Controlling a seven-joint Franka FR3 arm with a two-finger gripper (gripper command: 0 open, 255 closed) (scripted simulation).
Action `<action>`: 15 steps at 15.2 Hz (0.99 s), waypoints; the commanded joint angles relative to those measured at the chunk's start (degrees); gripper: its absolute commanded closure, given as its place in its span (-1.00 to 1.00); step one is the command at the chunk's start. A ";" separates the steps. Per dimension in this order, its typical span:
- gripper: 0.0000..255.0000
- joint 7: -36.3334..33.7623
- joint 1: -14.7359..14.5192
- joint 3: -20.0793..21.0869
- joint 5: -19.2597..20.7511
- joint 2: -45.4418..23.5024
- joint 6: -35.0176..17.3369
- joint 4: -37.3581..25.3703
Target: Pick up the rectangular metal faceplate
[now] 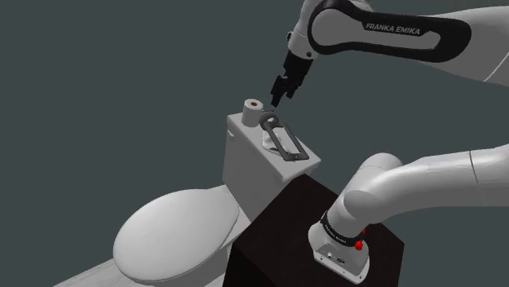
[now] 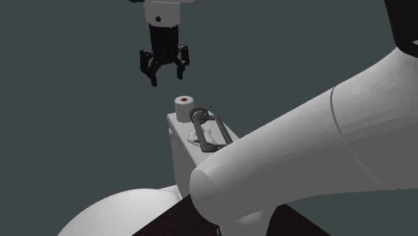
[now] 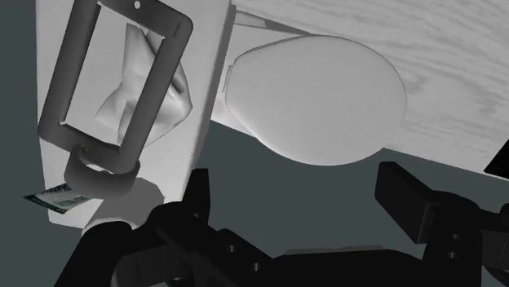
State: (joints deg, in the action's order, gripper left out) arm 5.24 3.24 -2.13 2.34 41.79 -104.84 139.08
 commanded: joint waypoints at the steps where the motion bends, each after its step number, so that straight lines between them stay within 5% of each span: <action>1: -1.00 -0.53 1.16 -1.23 0.21 -1.49 -3.54 2.11; 15: -1.00 -2.34 7.29 -10.26 -1.56 -21.48 -27.89 7.96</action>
State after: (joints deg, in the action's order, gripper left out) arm 2.88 10.14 -11.69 1.10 21.70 -131.04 146.69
